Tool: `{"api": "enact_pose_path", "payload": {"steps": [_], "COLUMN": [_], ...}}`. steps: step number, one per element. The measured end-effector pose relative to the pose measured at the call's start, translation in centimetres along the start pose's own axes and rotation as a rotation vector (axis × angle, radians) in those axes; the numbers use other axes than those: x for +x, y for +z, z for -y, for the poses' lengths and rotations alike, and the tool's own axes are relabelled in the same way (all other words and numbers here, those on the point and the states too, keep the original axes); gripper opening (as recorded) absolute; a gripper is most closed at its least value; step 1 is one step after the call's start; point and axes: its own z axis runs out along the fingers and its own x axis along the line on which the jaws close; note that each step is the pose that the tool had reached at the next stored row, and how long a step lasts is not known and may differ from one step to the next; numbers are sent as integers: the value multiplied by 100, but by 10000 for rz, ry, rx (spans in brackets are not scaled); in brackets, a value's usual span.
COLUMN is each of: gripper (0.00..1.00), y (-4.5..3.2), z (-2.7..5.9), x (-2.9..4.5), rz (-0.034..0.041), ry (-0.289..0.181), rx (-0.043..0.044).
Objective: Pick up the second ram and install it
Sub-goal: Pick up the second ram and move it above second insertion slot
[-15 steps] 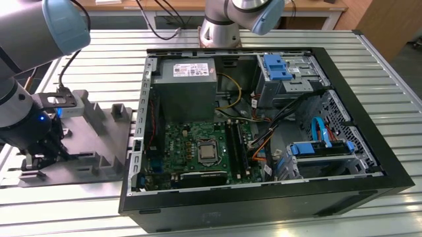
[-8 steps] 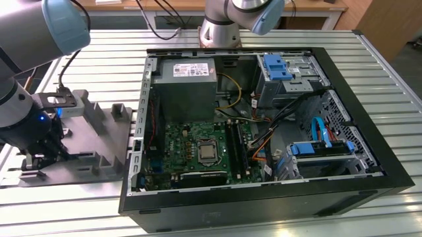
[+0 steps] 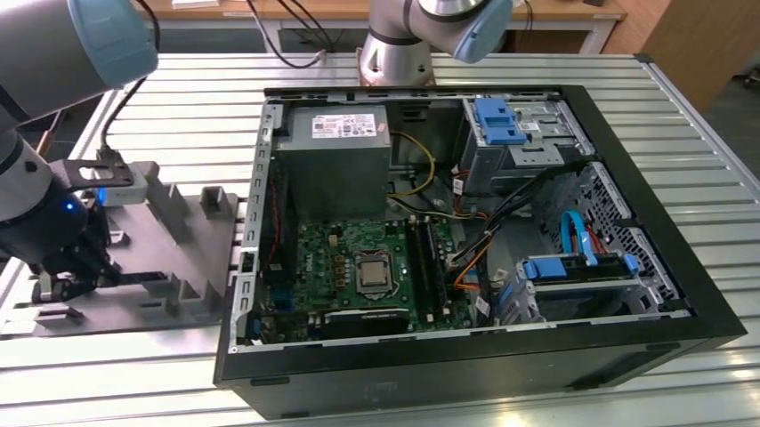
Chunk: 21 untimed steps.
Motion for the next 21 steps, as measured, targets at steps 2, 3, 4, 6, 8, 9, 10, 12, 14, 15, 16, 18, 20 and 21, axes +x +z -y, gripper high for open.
{"api": "enact_pose_path", "payload": {"steps": [2, 3, 4, 6, 8, 9, 10, 12, 14, 15, 16, 18, 20, 21], "gripper": [14, 14, 14, 14, 14, 14, 14, 14, 14, 14, 14, 14, 14, 14], "y": [-43, -58, -73, -95, -113, -122, -132, -152, -170, -181, -188, -204, -218, -227], "z": [-1, -1, -2, -2, -3, -3, -3, -4, -4, -4, -4, -5, -5, -6], "x": [-2, -2, -3, -4, -5, -5, -5, -6, -7, -7, -8, -8, -9, -9], "rz": [1, 3, 3, 3, 4, 5, 5, 5, 6, 5, 6, 7, 7, 7], "ry": [0, 0, 0, 0, 0, 0, 0, 0, 1, 0, 0, 0, 0, 0], "rx": [0, 1, 1, 0, 1, 1, 1, 1, 1, 1, 1, 1, 1, 1]}}
